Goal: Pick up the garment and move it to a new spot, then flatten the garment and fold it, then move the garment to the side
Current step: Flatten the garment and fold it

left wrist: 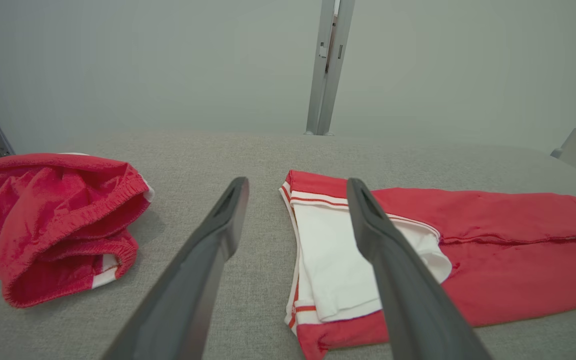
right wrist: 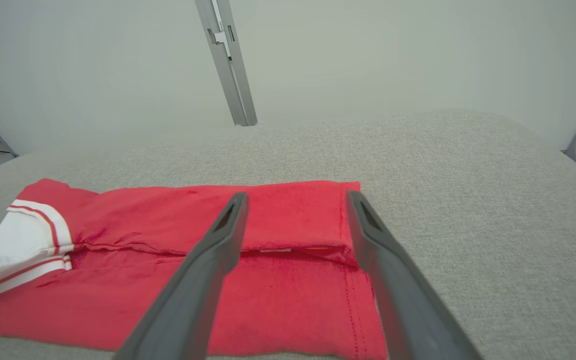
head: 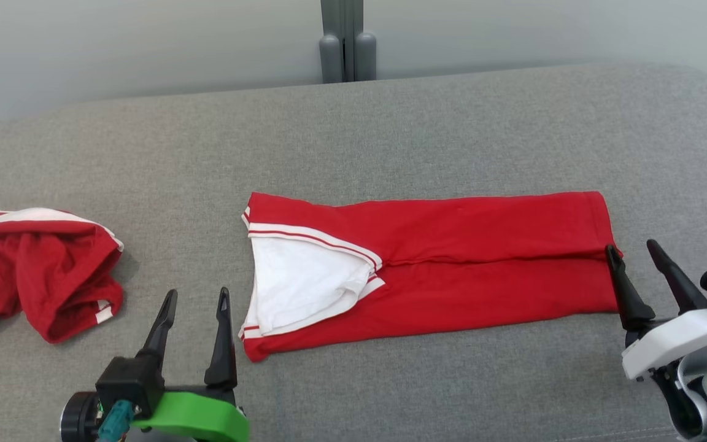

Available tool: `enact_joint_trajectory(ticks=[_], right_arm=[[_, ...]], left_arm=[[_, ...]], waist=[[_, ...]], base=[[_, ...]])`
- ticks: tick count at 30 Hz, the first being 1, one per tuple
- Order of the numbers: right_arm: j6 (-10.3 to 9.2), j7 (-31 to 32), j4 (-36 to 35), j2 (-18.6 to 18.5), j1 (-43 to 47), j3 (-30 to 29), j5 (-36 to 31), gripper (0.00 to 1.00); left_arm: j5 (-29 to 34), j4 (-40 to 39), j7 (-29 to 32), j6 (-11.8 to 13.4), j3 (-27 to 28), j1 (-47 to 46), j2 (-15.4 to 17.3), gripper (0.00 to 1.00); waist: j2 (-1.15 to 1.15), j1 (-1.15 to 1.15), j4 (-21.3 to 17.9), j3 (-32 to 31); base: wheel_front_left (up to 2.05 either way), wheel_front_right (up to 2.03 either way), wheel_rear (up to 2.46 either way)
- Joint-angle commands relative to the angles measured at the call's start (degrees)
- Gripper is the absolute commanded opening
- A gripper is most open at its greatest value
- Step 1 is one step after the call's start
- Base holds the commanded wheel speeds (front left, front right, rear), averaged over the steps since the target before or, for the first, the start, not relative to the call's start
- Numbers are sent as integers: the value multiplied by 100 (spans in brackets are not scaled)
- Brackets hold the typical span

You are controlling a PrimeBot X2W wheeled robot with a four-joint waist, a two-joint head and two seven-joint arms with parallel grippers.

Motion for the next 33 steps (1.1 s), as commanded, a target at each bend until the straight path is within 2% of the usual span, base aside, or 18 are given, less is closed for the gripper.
enact_joint_trajectory(ticks=[1, 9, 18, 23, 28, 33], right_arm=[[-5, -21, -86, 118, 178, -139, -174, 100], [-5, -21, -336, 782, 756, -581, -470, 100], [-5, -19, -291, 1114, 1019, -899, -548, 100], [-4, -19, -73, 1178, 953, -1042, -584, 100], [-4, -19, 551, 1147, 609, -1196, -572, 100], [-6, 49, 1377, 864, -86, -1378, -553, 100]], left_arm=[[283, -47, -17, -55, 213, 241, -133, 100], [1715, -108, -18, -442, 1041, 1063, -848, 100], [2537, -19, -19, -978, 1610, 1521, -1502, 100], [2877, 25, -19, -1192, 1770, 1593, -1722, 100], [3087, 40, -19, -1399, 1792, 1600, -1847, 100], [3289, 121, -19, -1629, 1718, 1440, -1911, 100]], waist=[[0, 1, 3, -287], [0, 1, 42, -519], [0, 1, 155, -618], [0, 1, 347, -576], [0, 1, 562, -442], [0, 1, 738, -123]], base=[[0, 0, 0], [0, 0, 0], [0, 0, 0], [0, 0, 0], [0, 0, 0], [0, 0, 0]])
